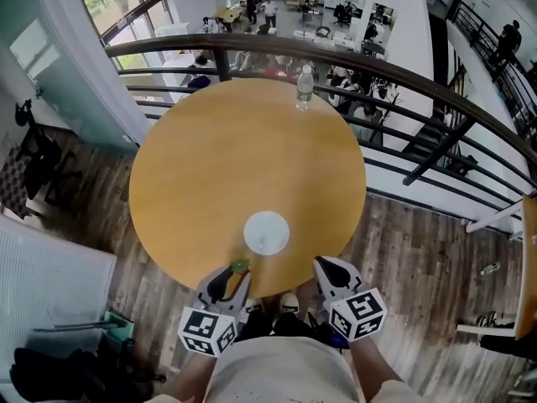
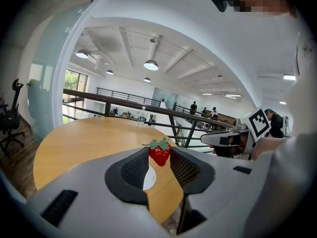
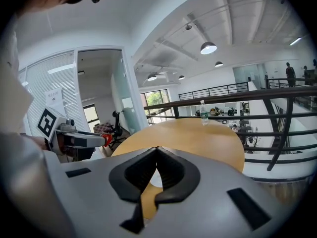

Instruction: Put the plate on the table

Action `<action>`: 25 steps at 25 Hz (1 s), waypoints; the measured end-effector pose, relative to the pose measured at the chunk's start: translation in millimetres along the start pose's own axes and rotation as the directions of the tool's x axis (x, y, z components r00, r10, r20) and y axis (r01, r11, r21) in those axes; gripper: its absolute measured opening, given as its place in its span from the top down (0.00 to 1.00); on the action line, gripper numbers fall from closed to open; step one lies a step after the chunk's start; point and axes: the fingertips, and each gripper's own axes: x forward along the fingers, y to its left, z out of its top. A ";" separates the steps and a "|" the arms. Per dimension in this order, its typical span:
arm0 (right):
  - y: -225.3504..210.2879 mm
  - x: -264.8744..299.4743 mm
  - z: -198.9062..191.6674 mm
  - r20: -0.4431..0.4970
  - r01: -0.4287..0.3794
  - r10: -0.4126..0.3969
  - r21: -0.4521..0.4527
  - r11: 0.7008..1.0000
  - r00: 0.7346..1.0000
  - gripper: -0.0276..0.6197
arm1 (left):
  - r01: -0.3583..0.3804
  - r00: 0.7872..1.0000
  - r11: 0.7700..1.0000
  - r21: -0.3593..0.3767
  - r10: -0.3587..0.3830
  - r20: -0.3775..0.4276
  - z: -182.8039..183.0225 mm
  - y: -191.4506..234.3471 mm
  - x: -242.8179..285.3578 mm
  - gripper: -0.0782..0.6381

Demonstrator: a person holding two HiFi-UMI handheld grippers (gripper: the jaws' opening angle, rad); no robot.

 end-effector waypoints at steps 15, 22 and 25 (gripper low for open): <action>-8.2 62.5 -22.3 -0.048 0.018 -0.017 0.027 0.999 0.999 0.93 | 0.050 0.990 0.997 0.062 -0.041 -0.132 -30.0 47.3 64.6 0.68; -26.4 90.3 -36.0 -0.076 0.027 -0.024 0.034 0.999 0.997 0.93 | 0.071 0.978 0.994 0.081 -0.053 -0.202 -50.6 61.1 106.2 0.68; -31.6 99.2 -43.4 -0.087 0.030 -0.026 0.041 0.999 0.996 0.93 | 0.085 0.969 0.993 0.082 -0.064 -0.239 -63.2 64.3 122.5 0.68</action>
